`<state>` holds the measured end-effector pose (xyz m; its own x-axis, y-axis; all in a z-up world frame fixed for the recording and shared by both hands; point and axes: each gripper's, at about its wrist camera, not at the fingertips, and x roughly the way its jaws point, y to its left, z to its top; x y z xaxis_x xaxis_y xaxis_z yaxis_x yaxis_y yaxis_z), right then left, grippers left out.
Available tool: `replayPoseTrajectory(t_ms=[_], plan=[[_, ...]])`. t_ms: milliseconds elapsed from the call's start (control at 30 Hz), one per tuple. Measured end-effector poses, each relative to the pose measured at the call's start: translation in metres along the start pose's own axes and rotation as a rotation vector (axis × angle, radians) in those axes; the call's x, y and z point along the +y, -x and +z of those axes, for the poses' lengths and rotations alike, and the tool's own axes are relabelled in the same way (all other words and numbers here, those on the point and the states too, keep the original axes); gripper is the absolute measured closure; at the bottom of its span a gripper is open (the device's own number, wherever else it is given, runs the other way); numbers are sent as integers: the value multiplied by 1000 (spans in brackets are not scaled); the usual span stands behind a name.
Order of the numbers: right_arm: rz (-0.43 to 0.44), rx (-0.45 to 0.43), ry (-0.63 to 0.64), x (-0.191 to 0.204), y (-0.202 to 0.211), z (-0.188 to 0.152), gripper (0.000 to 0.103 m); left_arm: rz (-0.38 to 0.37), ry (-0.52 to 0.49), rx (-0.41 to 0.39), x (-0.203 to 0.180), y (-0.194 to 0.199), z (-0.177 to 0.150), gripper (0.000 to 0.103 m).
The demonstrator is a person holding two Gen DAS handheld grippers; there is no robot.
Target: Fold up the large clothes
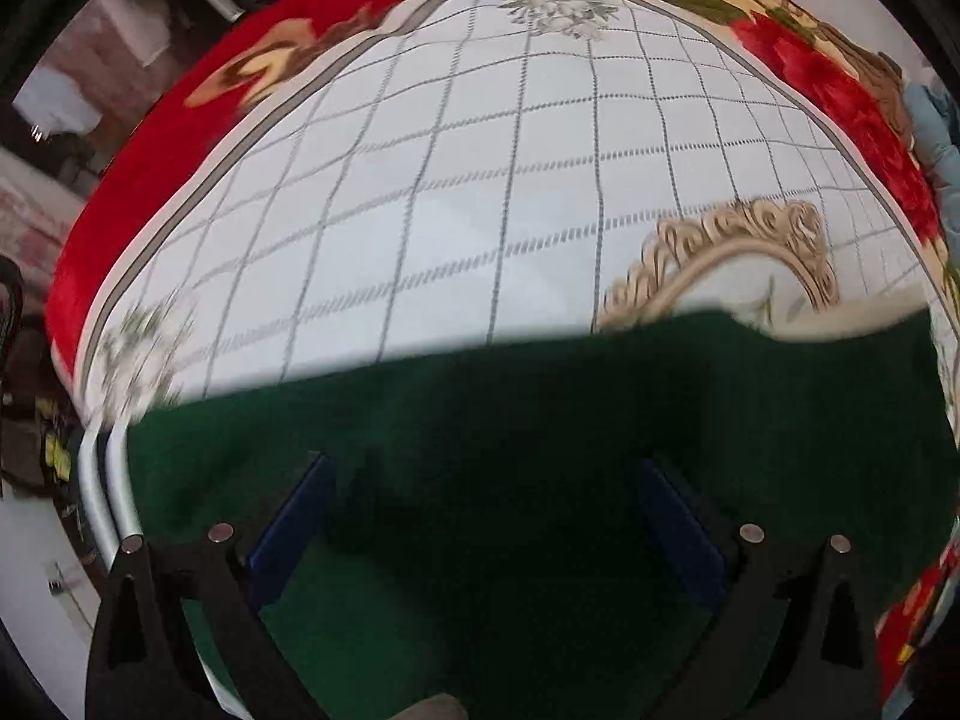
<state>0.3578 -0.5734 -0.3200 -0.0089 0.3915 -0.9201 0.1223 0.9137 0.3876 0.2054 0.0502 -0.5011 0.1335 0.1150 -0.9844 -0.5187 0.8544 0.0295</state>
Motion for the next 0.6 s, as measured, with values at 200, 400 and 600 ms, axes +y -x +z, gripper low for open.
replayPoseTrajectory(t_ms=[200, 400, 600], plan=[[-62, 56, -214, -71, 10, -101, 13, 28, 89, 93, 16, 24, -72, 0], [-4, 140, -301, -79, -37, -152, 13, 117, 268, 205, 60, 23, -147, 0], [86, 156, -400, -85, -78, -175, 18, 156, 366, 205, 96, -16, -171, 0]])
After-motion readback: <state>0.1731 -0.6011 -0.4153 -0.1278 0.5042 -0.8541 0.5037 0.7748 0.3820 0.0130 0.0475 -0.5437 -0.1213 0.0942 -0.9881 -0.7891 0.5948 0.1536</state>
